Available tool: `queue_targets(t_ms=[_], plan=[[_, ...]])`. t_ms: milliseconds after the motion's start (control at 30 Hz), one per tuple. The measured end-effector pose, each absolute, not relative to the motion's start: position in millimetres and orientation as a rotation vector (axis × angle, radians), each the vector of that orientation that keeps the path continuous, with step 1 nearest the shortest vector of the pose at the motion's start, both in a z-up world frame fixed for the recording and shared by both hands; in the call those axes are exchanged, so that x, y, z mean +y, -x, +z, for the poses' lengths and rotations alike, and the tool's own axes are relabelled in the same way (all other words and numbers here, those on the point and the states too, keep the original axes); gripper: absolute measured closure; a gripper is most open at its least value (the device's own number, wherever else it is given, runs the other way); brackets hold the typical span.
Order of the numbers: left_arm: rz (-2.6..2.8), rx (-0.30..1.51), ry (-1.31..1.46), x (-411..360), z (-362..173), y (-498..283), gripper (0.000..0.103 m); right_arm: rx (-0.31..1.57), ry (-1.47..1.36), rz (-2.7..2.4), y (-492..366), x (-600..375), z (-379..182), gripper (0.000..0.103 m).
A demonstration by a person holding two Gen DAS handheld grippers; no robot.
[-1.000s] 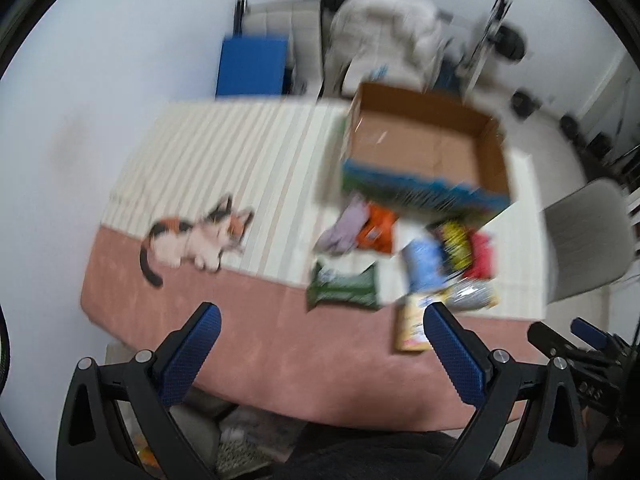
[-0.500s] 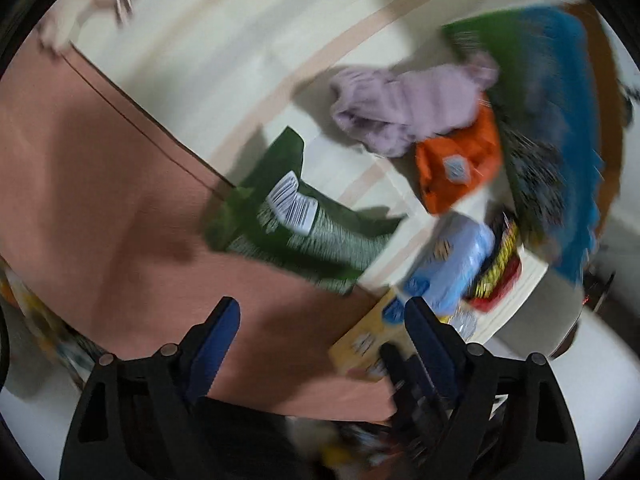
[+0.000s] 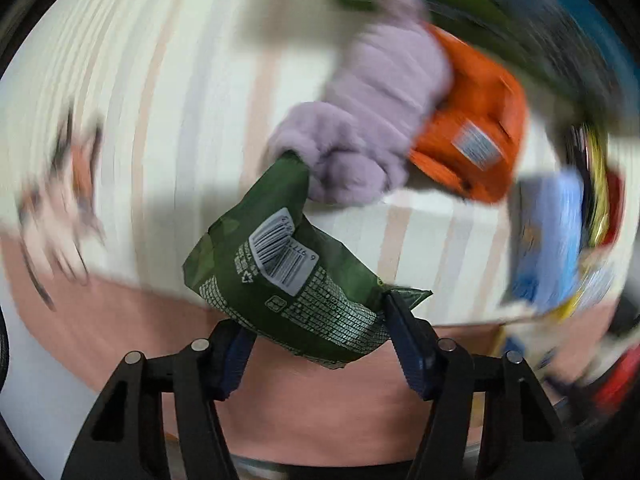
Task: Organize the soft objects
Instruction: 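Grasp the Vinda tissue pack with the right tool while the left tool grasps the green bag, then carry both packs into the cardboard box and open both tools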
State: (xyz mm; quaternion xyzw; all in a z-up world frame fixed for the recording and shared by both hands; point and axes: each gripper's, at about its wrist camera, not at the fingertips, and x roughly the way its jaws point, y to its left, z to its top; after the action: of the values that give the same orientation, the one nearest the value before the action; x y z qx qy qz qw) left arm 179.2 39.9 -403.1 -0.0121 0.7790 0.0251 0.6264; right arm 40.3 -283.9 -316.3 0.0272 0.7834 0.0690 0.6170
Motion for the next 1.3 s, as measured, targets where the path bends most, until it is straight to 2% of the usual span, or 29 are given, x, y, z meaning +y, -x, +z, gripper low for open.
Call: queue_targets(t_ms=[100, 167, 300, 367, 400, 433, 500, 600, 667, 767, 800, 867, 900, 933, 1000, 1167, 1300], plan=[[0.036, 1.803, 0.004, 23, -408, -184, 0.037, 1.794, -0.081, 0.155, -30, -287, -320, 0.036], [0.066, 1.827, 0.126, 30, -415, -188, 0.033, 1.806, -0.107, 0.148, -30, -286, -323, 0.035], [0.147, 1.809, 0.467, 48, -424, -177, 0.032, 1.829, -0.14, 0.13, -26, -282, -327, 0.035], [0.171, 1.771, 0.54, 51, -421, -169, 0.033, 1.827, -0.126, 0.127, -26, -279, -327, 0.036], [0.178, 1.758, 0.538, 49, -419, -166, 0.043, 1.825, -0.12, 0.128, -27, -275, -326, 0.037], [0.18, 1.747, 0.507, 48, -417, -162, 0.059, 1.825, -0.109, 0.131, -24, -272, -327, 0.037], [0.112, 1.747, 0.365, 31, -410, -151, 0.062, 1.837, -0.064, 0.132, -18, -267, -327, 0.038], [0.049, 1.753, 0.068, 7, -405, -130, 0.063, 1.837, 0.011, 0.148, 1, -259, -319, 0.038], [0.036, 1.758, -0.013, -5, -405, -117, 0.062, 1.834, 0.025, 0.156, 10, -257, -319, 0.037], [0.066, 1.794, 0.08, -11, -417, -107, 0.06, 1.84, -0.041, 0.15, 17, -256, -327, 0.036], [0.091, 1.781, 0.145, -6, -414, -111, 0.057, 1.841, -0.057, 0.142, 20, -255, -329, 0.036], [0.134, 1.738, 0.215, -7, -422, -101, 0.057, 1.828, -0.069, 0.132, 26, -253, -331, 0.037], [0.141, 1.716, 0.237, -10, -422, -97, 0.061, 1.821, -0.078, 0.124, 30, -252, -332, 0.037], [0.143, 1.694, 0.24, -16, -420, -91, 0.069, 1.815, -0.085, 0.119, 33, -253, -331, 0.037], [0.125, 1.667, 0.208, -22, -418, -78, 0.072, 1.806, -0.081, 0.112, 40, -253, -331, 0.038], [0.058, 1.637, 0.143, -63, -411, -33, 0.074, 1.776, -0.119, 0.128, 47, -264, -314, 0.038], [-0.038, 1.568, 0.111, -103, -360, 2, 0.074, 1.698, -0.203, 0.187, 49, -273, -268, 0.038]])
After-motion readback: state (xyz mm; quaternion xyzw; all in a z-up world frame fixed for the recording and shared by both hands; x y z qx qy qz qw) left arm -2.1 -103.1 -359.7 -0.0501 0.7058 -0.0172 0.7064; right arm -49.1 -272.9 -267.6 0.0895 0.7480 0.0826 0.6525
